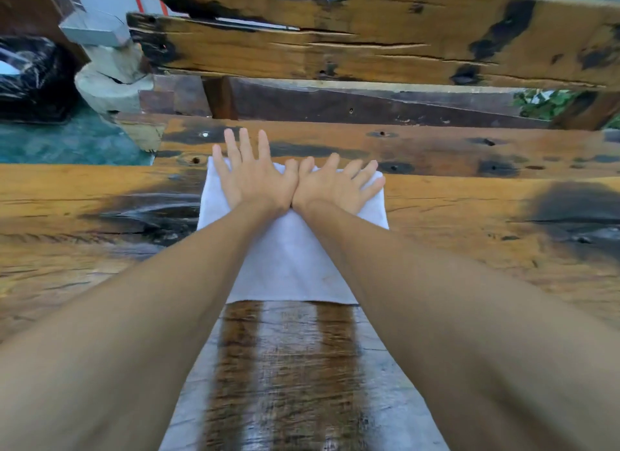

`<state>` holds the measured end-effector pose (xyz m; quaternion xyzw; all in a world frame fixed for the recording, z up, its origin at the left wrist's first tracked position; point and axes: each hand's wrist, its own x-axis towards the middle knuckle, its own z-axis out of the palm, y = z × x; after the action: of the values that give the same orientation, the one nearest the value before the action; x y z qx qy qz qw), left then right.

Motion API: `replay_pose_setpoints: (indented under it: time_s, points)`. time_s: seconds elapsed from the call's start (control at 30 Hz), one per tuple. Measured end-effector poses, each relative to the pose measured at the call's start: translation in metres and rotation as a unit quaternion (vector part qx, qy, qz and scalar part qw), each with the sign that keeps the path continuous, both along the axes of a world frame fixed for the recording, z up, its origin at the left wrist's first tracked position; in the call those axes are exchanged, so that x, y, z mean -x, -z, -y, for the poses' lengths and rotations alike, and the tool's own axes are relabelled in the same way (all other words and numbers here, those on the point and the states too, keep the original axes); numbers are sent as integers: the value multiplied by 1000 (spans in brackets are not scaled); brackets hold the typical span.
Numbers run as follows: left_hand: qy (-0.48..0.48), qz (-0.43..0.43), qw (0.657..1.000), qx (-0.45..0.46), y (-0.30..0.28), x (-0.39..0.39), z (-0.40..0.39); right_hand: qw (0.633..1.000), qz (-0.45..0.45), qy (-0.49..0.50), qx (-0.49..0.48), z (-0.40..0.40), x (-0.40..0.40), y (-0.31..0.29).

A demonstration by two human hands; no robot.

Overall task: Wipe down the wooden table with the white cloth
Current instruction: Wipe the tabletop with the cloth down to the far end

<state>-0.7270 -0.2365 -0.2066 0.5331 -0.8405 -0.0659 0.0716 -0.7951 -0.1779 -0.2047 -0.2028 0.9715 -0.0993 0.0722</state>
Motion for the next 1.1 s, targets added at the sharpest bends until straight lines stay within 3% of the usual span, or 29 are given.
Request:
replay_pose_setpoints:
  time_s: [0.17,0.37,0.73,1.1]
  points:
    - [-44,-71,996,27,1,-8,-22,999,-13,-41,-3,-9,-1,0]
    - [-33,-46,998,-36,9,-31,-65,992,-16,-126,12,-52,-14,1]
    - [25,-26,998,-45,11,-92,-198,989,16,-143,28,-196,-75,5]
    - [25,-21,997,-75,14,-195,-399,988,30,-152,-2,-394,-179,9]
